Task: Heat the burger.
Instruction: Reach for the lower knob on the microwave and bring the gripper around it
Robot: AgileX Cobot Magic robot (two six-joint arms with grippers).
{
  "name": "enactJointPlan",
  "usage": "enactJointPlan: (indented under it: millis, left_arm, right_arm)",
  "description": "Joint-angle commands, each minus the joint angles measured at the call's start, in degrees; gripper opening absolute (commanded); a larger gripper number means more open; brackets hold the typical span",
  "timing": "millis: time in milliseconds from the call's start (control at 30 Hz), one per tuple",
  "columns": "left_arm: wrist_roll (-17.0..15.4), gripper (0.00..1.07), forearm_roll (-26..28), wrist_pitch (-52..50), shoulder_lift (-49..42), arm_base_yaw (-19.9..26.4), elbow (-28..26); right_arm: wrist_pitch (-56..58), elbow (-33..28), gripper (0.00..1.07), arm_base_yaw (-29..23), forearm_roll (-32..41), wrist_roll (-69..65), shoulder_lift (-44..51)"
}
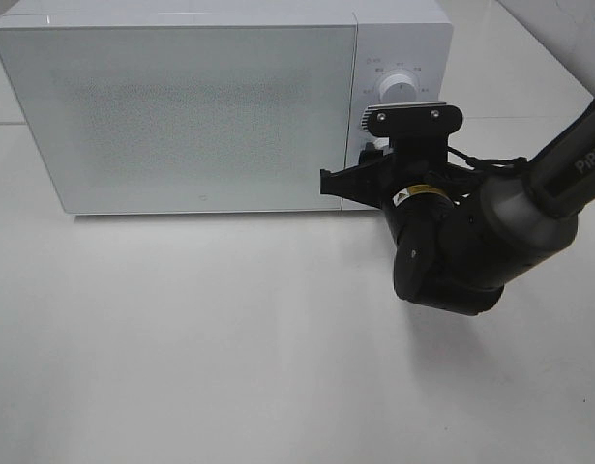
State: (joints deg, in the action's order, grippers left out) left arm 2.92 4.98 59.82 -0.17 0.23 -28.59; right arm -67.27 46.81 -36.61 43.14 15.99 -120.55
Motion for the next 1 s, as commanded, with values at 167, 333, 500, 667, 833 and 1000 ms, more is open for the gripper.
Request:
enactJointPlan:
  millis: [167, 333, 500, 667, 833, 1000]
  left_arm:
    - [-0.29, 0.87, 0.52, -0.69, -1.55, -0.06, 0.23]
    - [-0.29, 0.87, 0.52, -0.69, -1.55, -0.06, 0.23]
    - [-0.29, 0.87, 0.52, -0.69, -1.55, -0.06, 0.23]
    - [-0.29, 0.87, 0.52, -0.69, -1.55, -0.06, 0.23]
    - [-0.29, 0.87, 0.52, -0.69, -1.55, -0.06, 0.23]
    - [-0.29, 0.87, 0.52, -0.69, -1.55, -0.06, 0.23]
  right_arm:
    - [-4.47, 1.15, 0.02, 0.46, -5.39, -6.47, 0.46]
    - [-6.99, 1.15, 0.02, 0.63, -10.03, -20.51, 0.46]
    - [-9.45, 1.15, 0.02, 0.63, -12.55, -37.18, 0.46]
    - [-10.71, 1.15, 0.02, 0.63, -14.67, -50.88, 0.46]
    - [-10.71, 1.15, 0.02, 0.63, -15.64, -62.45, 0.46]
    - [-10.71, 1.15, 0.02, 0.63, -17.53, -78.95, 0.46]
